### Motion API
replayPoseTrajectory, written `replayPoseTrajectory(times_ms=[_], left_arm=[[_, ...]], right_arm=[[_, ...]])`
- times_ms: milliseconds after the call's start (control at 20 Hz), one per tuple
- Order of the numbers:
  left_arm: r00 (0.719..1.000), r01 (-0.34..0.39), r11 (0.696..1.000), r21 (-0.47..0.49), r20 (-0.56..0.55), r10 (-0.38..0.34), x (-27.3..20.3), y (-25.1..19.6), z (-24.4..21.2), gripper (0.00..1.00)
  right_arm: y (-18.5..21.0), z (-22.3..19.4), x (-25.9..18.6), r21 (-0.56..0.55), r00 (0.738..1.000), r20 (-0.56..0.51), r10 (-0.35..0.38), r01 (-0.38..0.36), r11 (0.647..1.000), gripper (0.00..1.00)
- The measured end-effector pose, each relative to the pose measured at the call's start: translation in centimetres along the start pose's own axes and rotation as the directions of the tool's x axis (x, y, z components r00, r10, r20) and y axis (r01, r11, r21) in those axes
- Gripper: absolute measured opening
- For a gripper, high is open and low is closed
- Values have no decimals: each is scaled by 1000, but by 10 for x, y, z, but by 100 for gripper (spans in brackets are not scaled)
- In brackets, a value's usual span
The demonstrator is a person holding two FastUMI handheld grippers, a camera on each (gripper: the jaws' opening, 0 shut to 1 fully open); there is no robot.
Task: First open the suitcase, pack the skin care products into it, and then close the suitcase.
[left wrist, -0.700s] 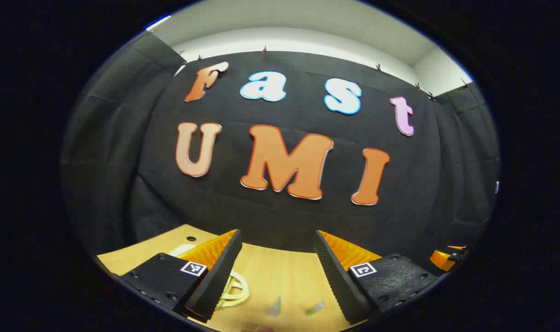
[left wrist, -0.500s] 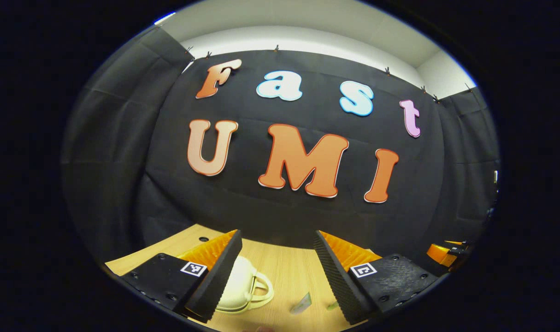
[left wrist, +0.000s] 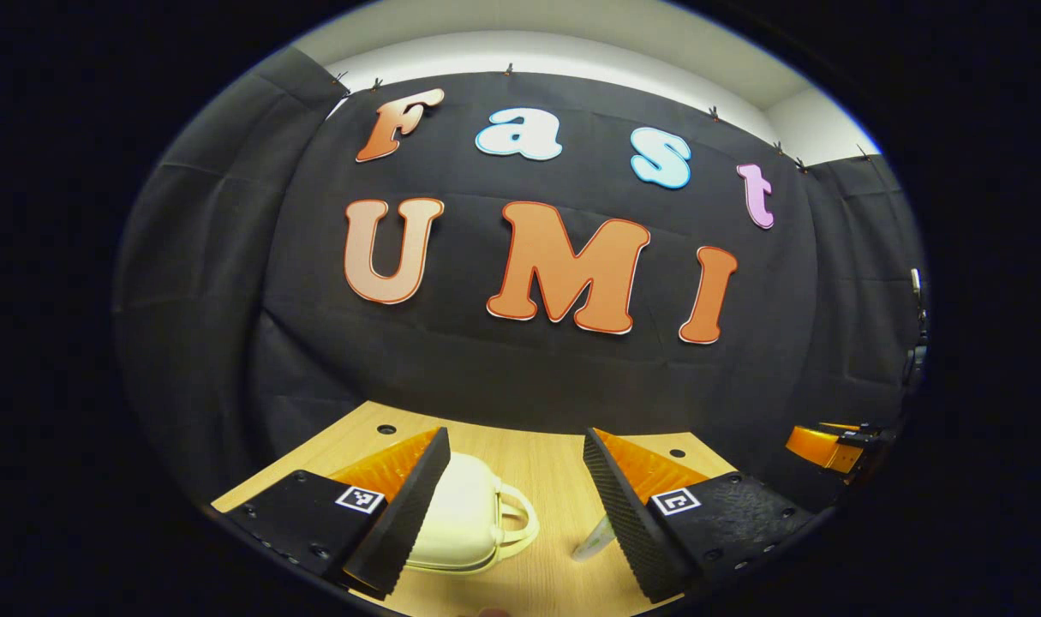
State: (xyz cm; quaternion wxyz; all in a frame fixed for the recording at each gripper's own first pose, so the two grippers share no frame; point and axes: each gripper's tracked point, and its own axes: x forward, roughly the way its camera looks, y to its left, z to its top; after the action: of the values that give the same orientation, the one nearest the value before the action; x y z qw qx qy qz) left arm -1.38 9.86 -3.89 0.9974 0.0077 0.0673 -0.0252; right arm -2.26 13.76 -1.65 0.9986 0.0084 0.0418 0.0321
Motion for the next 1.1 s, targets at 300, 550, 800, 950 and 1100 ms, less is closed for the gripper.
replayPoseTrajectory(times_ms=[300, 550, 800, 950, 1100], left_arm=[[1000, -23, 1000, -6, -12, 23, -4, -13, -8, 97], [999, -17, 1000, 3, -29, 17, -1, -26, -19, 97], [998, 6, 999, 41, -66, -3, 9, -37, -41, 97], [994, 25, 997, 71, -105, -18, 21, -38, -66, 97], [987, 15, 971, 238, -158, 24, 39, -26, -101, 97]], right_arm=[[-7, 1, 6, 7, 999, -17, 40, -40, 999, 95], [-11, -5, 7, -14, 998, -35, 58, -58, 998, 95], [-20, -16, 5, -7, 997, -63, 47, -47, 999, 95], [-27, -25, 4, -11, 996, -88, 30, -31, 999, 95], [-35, -34, 3, -1, 993, -115, 11, -11, 1000, 95]])
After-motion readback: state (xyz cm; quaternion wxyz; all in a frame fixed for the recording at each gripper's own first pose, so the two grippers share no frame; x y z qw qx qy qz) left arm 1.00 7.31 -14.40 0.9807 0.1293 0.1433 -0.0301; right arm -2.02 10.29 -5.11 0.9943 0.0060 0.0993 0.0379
